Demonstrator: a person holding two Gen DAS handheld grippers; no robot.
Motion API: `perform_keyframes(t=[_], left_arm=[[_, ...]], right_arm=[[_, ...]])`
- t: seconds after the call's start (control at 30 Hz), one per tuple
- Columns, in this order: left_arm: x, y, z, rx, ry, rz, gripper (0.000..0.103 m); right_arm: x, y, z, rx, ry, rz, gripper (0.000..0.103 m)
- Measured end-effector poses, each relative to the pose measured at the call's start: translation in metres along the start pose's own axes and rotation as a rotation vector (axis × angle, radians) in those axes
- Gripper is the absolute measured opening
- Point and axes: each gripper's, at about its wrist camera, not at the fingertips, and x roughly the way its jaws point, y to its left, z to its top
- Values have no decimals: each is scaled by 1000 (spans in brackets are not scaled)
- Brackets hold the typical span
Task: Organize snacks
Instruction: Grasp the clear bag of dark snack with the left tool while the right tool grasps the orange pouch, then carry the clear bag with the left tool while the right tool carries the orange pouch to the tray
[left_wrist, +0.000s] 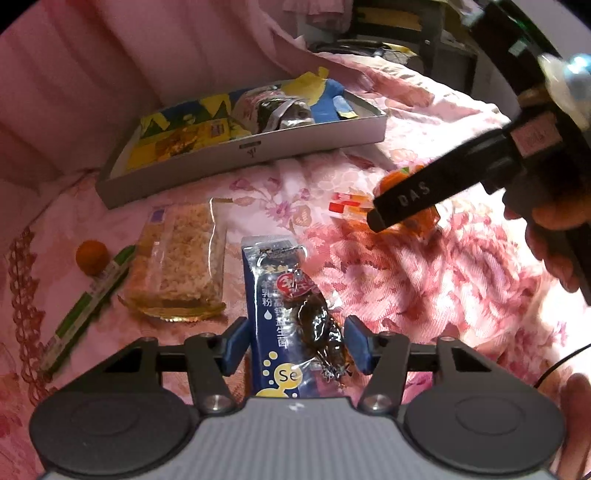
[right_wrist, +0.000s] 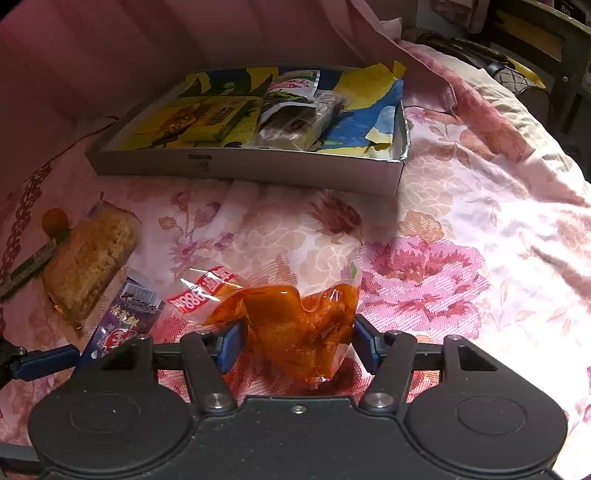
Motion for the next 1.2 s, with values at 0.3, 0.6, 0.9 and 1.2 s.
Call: perform_keyframes(t=[0.3, 0.6, 0.9, 1.2], left_arm=[[3, -13, -2, 84, 13, 11, 69], [0, -29, -8, 207, -24, 71, 69], [5, -25, -8, 158, -6, 49, 53], [4, -13, -5, 62, -10, 38, 49]], right_arm=[[-3, 8, -1, -42, -6, 12, 61], [-5, 8, -1, -43, -9, 23, 60], [-9, 14, -2, -82, -20, 34, 58], [-19, 16, -6, -8, -49, 54, 57]])
